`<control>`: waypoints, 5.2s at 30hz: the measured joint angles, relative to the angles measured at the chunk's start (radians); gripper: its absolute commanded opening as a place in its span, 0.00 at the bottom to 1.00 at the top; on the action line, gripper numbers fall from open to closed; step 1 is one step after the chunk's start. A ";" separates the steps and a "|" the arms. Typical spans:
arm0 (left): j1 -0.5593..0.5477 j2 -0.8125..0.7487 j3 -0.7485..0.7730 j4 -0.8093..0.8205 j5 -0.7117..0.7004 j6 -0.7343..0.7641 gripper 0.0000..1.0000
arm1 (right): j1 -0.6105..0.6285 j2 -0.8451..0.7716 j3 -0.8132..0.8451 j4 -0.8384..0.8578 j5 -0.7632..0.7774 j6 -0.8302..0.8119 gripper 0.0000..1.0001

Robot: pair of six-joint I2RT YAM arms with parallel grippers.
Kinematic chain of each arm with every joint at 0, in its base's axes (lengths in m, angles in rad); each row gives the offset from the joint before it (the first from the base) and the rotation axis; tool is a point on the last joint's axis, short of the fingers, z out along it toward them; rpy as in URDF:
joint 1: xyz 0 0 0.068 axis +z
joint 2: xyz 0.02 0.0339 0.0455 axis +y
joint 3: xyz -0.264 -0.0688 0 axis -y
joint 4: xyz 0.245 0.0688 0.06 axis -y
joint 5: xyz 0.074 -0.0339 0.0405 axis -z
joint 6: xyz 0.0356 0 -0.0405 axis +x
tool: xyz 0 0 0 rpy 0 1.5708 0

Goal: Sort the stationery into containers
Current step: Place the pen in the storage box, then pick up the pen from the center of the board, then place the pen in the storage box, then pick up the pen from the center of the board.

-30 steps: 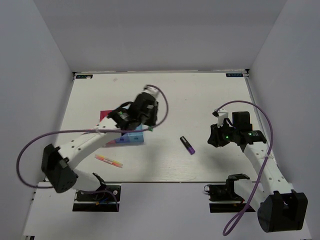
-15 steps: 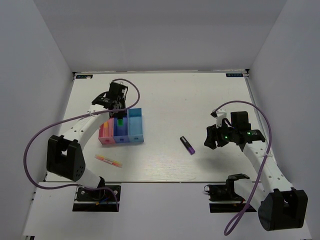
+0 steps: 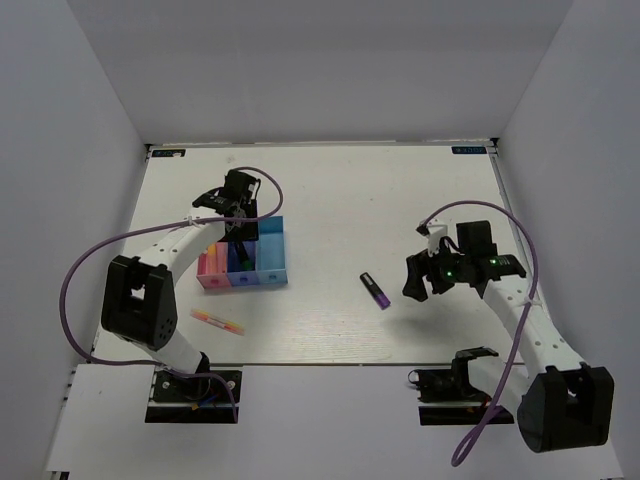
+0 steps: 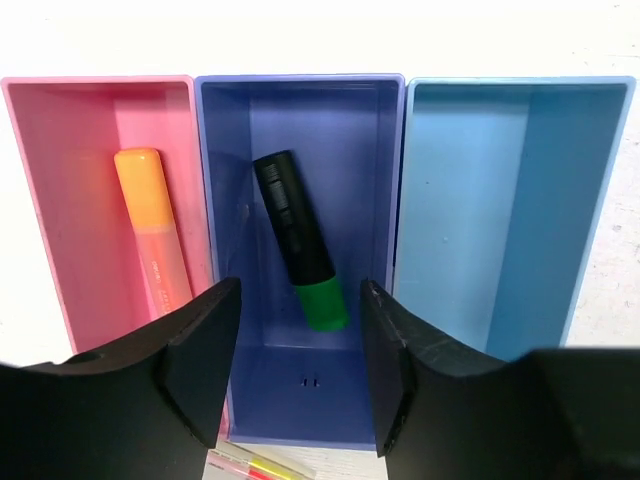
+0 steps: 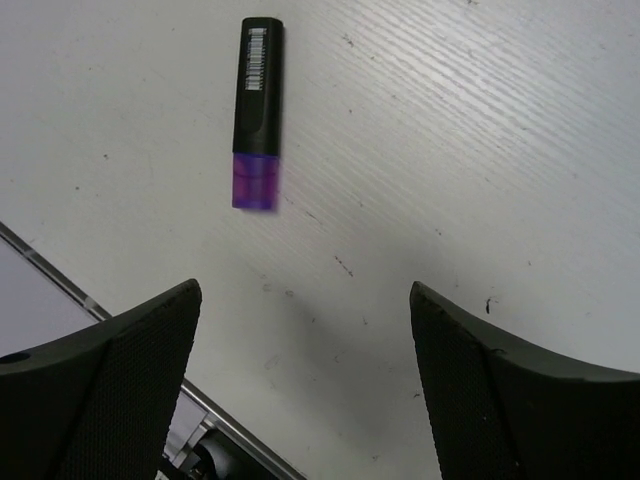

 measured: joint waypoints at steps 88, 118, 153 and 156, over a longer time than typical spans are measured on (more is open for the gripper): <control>-0.093 -1.261 -0.572 -0.305 -0.079 -0.169 0.82 | 0.721 1.373 1.384 0.602 -0.057 0.428 0.08; -0.093 -0.987 -0.560 -0.296 -0.084 -0.468 0.27 | 0.629 0.874 1.081 0.173 0.140 0.195 0.59; -0.083 -0.734 -0.748 -0.184 -0.093 -0.938 0.38 | 0.305 0.146 0.233 0.088 0.010 0.117 0.14; -0.080 -0.727 -0.750 -0.181 -0.093 -0.939 0.38 | 0.299 0.146 0.233 0.088 0.005 0.117 0.14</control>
